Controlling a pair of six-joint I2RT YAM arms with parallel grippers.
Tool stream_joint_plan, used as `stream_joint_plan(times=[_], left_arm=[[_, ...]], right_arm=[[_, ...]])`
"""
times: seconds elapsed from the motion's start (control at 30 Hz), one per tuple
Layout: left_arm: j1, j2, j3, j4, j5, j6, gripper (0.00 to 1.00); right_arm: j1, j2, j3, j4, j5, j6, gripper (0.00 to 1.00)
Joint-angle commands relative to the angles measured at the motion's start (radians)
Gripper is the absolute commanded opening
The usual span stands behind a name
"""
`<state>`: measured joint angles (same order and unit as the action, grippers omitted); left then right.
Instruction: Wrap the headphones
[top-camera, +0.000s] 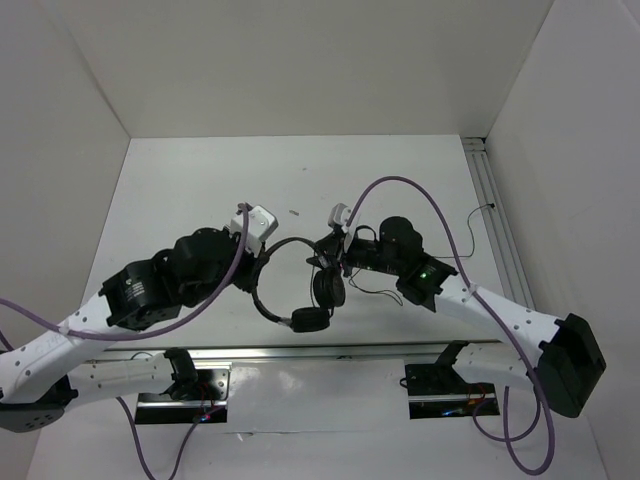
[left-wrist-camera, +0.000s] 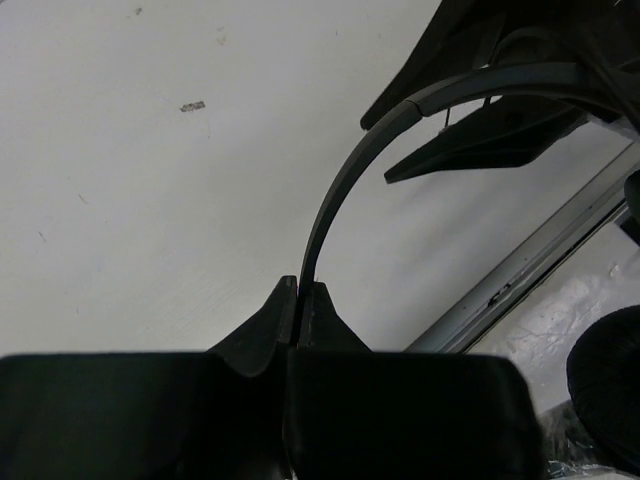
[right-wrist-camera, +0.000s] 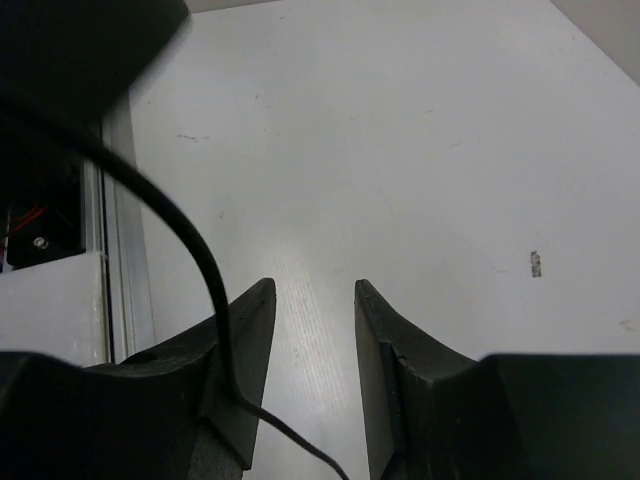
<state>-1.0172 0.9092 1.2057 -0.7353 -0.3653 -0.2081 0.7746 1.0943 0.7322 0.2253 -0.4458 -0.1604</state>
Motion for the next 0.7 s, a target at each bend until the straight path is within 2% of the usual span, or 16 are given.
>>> stream_joint_plan(times=[0.0,0.23,0.43,0.53,0.6,0.67], left_arm=[[-0.003,-0.041,0.084,0.082,-0.029,-0.074,0.0],[-0.003,-0.059,0.127,0.094,-0.043,-0.142,0.0],[-0.003,-0.078,0.146,0.131,-0.141,-0.21,0.0],[-0.003,-0.078,0.167,0.143,-0.167,-0.223,0.0],[-0.003,-0.087,0.167,0.143,-0.21,-0.235,0.0],[-0.003,-0.087,0.167,0.143,-0.247,-0.255,0.0]], right_arm=[[-0.032,0.026,-0.02,0.135,-0.082,0.045,0.45],[-0.063,0.117,-0.063,0.273,-0.165,0.104,0.37],[-0.092,0.167,-0.093,0.371,-0.194,0.148,0.31],[-0.103,0.191,-0.112,0.416,-0.203,0.166,0.21],[-0.103,0.217,-0.113,0.428,-0.212,0.167,0.1],[-0.103,0.217,-0.113,0.428,-0.212,0.176,0.1]])
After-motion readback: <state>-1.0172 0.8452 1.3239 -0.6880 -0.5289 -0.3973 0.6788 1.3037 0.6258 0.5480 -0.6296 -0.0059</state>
